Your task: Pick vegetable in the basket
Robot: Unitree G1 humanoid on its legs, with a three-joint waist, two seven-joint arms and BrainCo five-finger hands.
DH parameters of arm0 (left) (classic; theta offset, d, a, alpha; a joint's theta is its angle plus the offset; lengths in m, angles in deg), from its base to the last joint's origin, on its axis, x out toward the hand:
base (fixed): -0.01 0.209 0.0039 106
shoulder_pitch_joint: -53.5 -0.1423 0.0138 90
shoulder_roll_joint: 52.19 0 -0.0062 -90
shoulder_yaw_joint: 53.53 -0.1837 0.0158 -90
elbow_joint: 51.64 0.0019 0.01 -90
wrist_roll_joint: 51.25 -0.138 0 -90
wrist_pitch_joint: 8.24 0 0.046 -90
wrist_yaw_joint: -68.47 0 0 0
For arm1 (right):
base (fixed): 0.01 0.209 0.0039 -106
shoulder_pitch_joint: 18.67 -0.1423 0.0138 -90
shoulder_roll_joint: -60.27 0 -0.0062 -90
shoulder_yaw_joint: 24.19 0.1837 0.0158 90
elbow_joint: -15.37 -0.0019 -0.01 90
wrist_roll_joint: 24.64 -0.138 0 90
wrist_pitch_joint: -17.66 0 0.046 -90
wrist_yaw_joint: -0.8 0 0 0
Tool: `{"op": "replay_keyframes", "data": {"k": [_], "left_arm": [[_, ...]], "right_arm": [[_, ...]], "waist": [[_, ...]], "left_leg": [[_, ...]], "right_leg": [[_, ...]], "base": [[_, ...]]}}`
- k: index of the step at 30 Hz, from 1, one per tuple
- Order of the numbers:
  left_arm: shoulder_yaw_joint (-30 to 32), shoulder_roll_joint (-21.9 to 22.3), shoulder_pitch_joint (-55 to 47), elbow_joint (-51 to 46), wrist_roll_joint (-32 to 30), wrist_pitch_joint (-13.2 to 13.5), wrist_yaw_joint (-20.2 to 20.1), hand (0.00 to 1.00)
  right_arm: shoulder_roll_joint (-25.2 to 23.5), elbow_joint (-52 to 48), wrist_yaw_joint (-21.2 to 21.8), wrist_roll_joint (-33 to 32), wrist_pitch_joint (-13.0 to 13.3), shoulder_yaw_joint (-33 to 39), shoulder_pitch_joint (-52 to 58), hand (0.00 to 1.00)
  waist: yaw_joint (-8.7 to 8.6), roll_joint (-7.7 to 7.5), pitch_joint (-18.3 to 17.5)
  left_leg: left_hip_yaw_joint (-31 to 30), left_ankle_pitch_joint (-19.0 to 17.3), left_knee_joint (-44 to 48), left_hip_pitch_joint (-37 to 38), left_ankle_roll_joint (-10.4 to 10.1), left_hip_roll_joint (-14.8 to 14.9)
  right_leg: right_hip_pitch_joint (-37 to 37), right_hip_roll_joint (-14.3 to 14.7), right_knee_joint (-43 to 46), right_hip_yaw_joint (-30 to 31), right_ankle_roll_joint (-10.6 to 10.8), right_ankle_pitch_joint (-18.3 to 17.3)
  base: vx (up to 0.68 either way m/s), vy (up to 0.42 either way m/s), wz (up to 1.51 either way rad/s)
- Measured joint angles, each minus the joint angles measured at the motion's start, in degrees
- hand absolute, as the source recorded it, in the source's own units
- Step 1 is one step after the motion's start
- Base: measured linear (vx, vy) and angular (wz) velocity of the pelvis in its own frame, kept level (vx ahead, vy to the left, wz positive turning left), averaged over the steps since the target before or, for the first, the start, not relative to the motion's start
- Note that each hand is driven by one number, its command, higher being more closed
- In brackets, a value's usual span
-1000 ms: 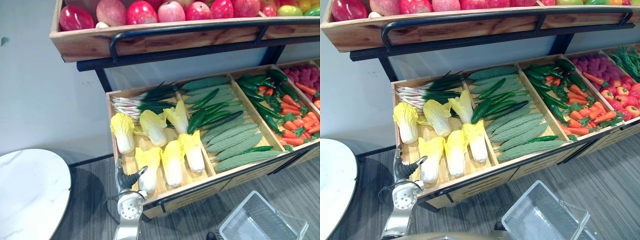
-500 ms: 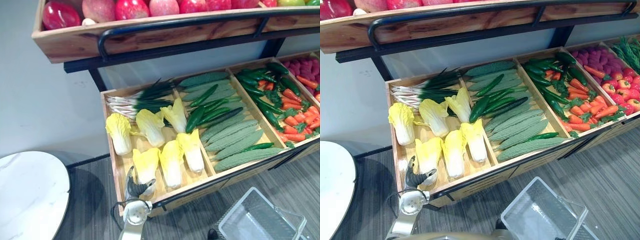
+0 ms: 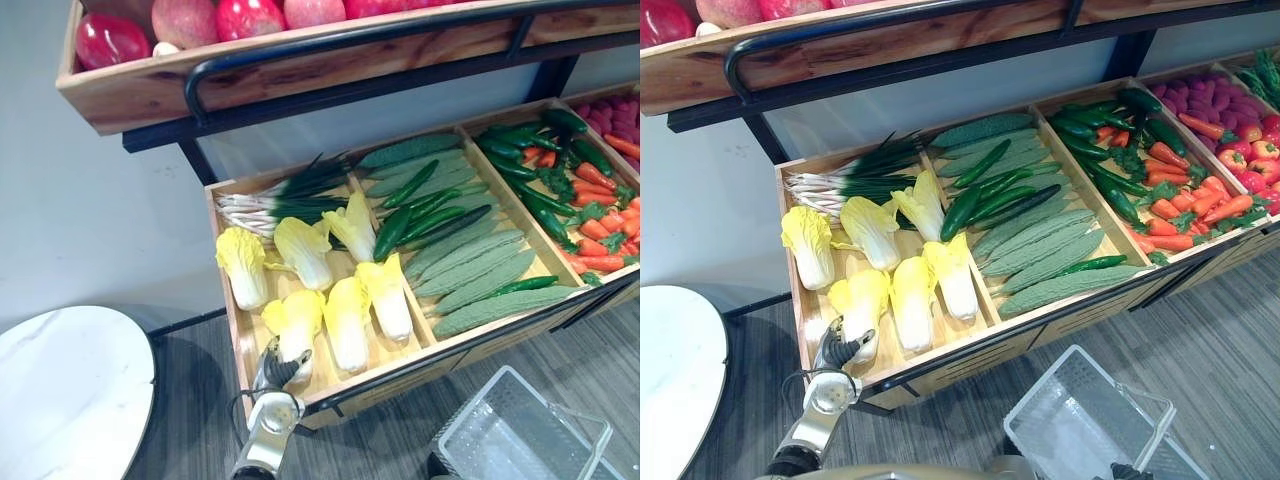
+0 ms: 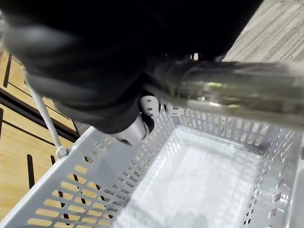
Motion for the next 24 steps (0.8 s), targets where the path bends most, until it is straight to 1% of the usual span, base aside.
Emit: {"op": "replay_keyframes", "data": {"k": [2,6,10,12,13,16,17,20,21,23,24], "left_arm": [[0.70,-0.34,1.42,2.59,0.04,0.21,0.59,1.00],[1.51,-0.65,2.37,4.10,0.26,0.29,0.94,1.00],[3.19,-0.69,2.69,5.25,1.56,0.68,1.28,1.00],[3.18,-0.56,2.70,5.23,3.72,0.77,1.36,1.00],[3.15,-0.35,2.66,4.59,5.94,0.91,1.36,1.00],[3.18,1.30,1.03,-0.65,10.03,0.47,1.24,1.00],[2.86,1.89,-0.51,-4.53,10.40,-0.30,0.84,1.00],[2.33,1.90,-3.16,-11.83,10.41,-1.34,0.47,1.00],[2.33,1.89,-3.54,-13.01,10.42,-1.47,0.38,1.00],[1.68,1.90,-5.32,-18.71,10.49,-1.56,0.26,1.00],[1.45,1.89,-5.53,-19.94,10.54,-1.57,0.28,1.00]], "right_arm": [[0.17,0.39,0.00,0.60,0.03,0.00,-0.47,1.00],[0.92,2.25,0.20,0.61,-0.02,0.02,-1.56,1.00],[1.35,3.97,0.23,0.60,-0.04,0.25,-2.36,1.00],[1.34,4.05,0.25,0.59,-0.11,0.70,-2.20,1.00],[1.30,4.06,0.27,0.57,-0.16,0.78,-2.12,1.00],[1.06,4.05,0.29,0.56,-0.17,0.78,-1.99,1.00],[1.02,4.04,0.30,0.54,-0.17,0.80,-1.77,1.00],[0.88,4.01,0.34,0.52,-0.18,1.10,-1.67,1.00],[0.79,4.02,0.35,0.51,-0.22,1.24,-1.58,1.00],[0.22,3.95,0.36,0.51,-0.11,1.28,-1.61,1.00],[0.11,3.95,0.36,0.51,-0.11,1.29,-1.61,1.00]], "waist": [[-0.09,-0.01,0.00],[-0.25,-0.05,0.01],[-1.45,-0.12,0.02],[-1.51,-0.20,0.07],[-1.60,-0.33,0.15],[-1.70,-1.01,0.58],[-1.76,-1.40,0.81],[-1.72,-1.92,1.23],[-1.72,-1.92,1.24],[-1.53,-2.43,1.41],[-1.49,-2.56,1.46]], "left_leg": [[0.01,-0.01,0.01,0.07,0.00,-0.12],[-0.11,-0.01,-0.04,0.10,0.00,-0.39],[-1.93,-0.01,-0.51,0.21,0.00,-0.61],[-2.41,-0.01,-0.57,0.23,0.00,-0.66],[-2.95,-0.01,-0.62,0.29,0.00,-0.66],[-3.68,0.01,-0.64,0.40,0.03,-0.65],[-4.49,0.02,-0.66,0.19,0.05,-0.70],[-5.40,0.06,-0.69,-0.06,0.11,-0.85],[-5.75,0.07,-0.69,-0.04,0.12,-0.84],[-6.04,0.07,-0.72,-0.04,0.12,-0.81],[-6.07,0.07,-0.72,-0.04,0.12,-0.80]], "right_leg": [[-0.04,0.01,-0.44,0.49,-0.03,0.42],[0.02,-0.04,-1.66,1.08,0.01,1.42],[0.22,-0.05,-2.03,0.90,0.02,1.66],[0.38,-0.10,-2.05,0.69,0.03,1.66],[0.59,-0.11,-2.08,0.40,0.02,1.66],[1.23,-0.26,-2.15,-0.53,0.03,1.66],[1.44,-0.41,-2.03,-1.18,0.02,1.65],[2.01,-0.71,-2.04,-2.18,0.01,1.63],[2.19,-0.72,-2.04,-2.39,-0.02,1.61],[2.34,-0.72,-1.91,-2.72,-0.06,1.59],[2.36,-0.72,-1.84,-2.75,-0.07,1.58]], "base": [[-0.08,-0.052,-0.09],[-0.06,-0.043,-0.10],[-0.03,-0.047,0.02],[-0.02,-0.046,0.05],[-0.02,-0.051,0.08],[-0.01,-0.048,0.15],[-0.02,-0.041,0.22],[0.00,-0.028,0.17],[0.02,-0.033,0.18],[0.01,-0.042,0.09],[0.00,-0.040,0.02]]}}
